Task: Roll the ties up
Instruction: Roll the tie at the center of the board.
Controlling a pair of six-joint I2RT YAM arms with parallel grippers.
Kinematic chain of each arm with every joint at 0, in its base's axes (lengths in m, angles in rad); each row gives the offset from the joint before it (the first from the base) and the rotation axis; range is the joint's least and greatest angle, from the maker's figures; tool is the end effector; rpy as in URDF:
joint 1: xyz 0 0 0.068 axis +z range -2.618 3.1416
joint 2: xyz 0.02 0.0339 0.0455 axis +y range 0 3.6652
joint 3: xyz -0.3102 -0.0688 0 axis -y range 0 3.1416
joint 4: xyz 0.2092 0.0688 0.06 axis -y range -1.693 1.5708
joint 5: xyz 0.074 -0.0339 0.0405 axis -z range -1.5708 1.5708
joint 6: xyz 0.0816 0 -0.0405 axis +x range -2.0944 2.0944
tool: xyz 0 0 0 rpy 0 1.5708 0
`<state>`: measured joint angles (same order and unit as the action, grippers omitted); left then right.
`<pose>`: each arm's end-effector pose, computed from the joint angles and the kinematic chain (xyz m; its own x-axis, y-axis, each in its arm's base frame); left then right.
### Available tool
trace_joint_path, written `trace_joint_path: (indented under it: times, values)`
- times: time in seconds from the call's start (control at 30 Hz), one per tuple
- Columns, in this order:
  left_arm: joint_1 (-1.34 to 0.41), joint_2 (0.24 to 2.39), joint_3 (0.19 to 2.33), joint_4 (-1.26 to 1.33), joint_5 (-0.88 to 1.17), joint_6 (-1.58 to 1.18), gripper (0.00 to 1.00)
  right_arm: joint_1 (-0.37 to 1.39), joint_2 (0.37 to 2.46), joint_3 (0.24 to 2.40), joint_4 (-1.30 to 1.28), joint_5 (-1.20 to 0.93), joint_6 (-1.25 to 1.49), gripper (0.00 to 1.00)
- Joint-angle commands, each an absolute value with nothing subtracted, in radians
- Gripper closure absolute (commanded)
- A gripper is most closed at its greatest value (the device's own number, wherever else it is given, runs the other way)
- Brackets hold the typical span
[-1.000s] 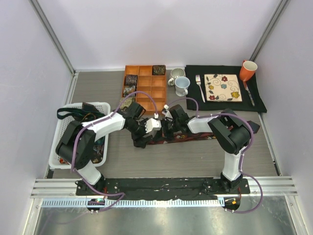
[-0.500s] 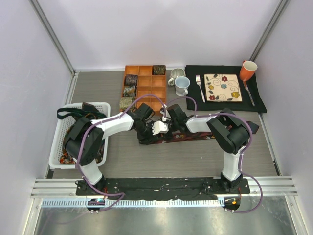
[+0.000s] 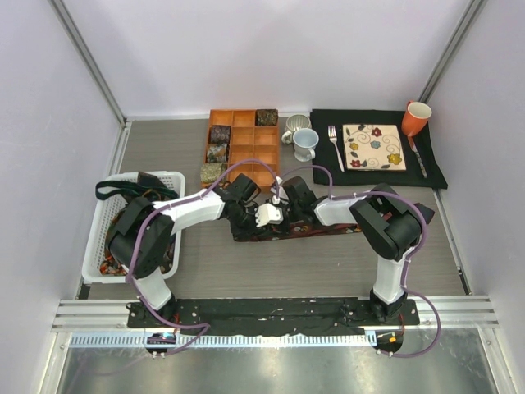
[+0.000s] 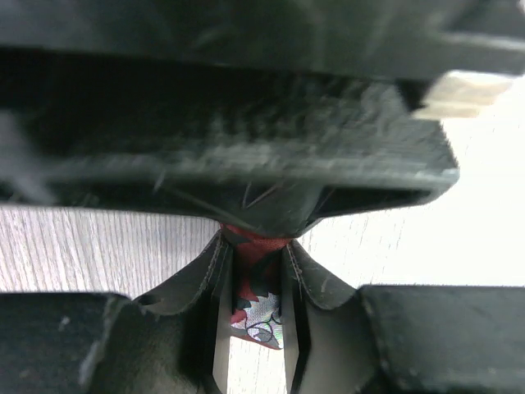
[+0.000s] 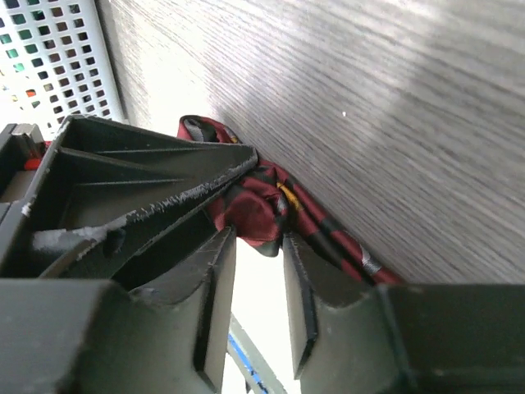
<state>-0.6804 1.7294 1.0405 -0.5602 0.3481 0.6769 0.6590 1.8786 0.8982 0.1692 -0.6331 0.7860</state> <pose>0.2283 -0.2206 0.1902 -0.1519 0.8804 -0.4492 0.9883 0.1429 -0.0542 0.2681 0.2687 0.1674 -0.9823 -0.0393 -0.1831 -0.1709 0.5883 0.7904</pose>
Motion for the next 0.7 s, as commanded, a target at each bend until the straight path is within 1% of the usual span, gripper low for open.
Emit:
trace_joint_path:
  times: [0.0,0.07,0.1,0.17,0.2,0.3,0.33,0.37,0.43,0.47,0.57,0.67]
  values:
    - [-0.686,1.744,1.014,-0.546,0.327,0.658,0.78,0.661,1.858,0.884,0.268,-0.672,0.837,0.68]
    - [-0.686,1.744,1.015,-0.548,0.327,0.658,0.78,0.66,1.871,0.887,0.278,-0.669,0.838,0.77]
    - [-0.686,1.743,1.014,-0.548,0.328,0.66,0.77,0.66,1.876,0.891,0.27,-0.664,0.827,0.88]
    - [-0.686,1.733,1.008,-0.555,0.342,0.666,0.74,0.66,1.888,0.917,0.233,-0.643,0.802,0.98]
    - [-0.686,1.729,1.005,-0.56,0.347,0.672,0.73,0.66,1.893,0.925,0.197,-0.632,0.792,0.99]
    - [-0.684,1.713,0.985,-0.571,0.37,0.701,0.72,0.66,1.899,0.948,0.152,-0.614,0.763,0.99]
    - [-0.684,1.71,0.979,-0.571,0.371,0.704,0.7,0.66,1.902,0.953,0.138,-0.608,0.752,0.99]
    - [-0.683,1.707,0.98,-0.578,0.374,0.707,0.62,0.66,1.905,0.957,0.106,-0.604,0.741,0.99]
    - [-0.67,1.691,0.974,-0.583,0.388,0.709,0.52,0.66,1.914,0.965,0.075,-0.588,0.718,0.99]
    - [-0.646,1.657,0.97,-0.578,0.417,0.71,0.44,0.66,1.922,0.966,0.055,-0.583,0.712,0.99]
    - [-0.602,1.606,0.94,-0.574,0.443,0.739,0.35,0.658,1.937,0.965,0.035,-0.574,0.701,0.99]
    - [-0.577,1.554,0.908,-0.563,0.454,0.776,0.33,0.66,1.948,0.959,0.029,-0.572,0.693,0.99]
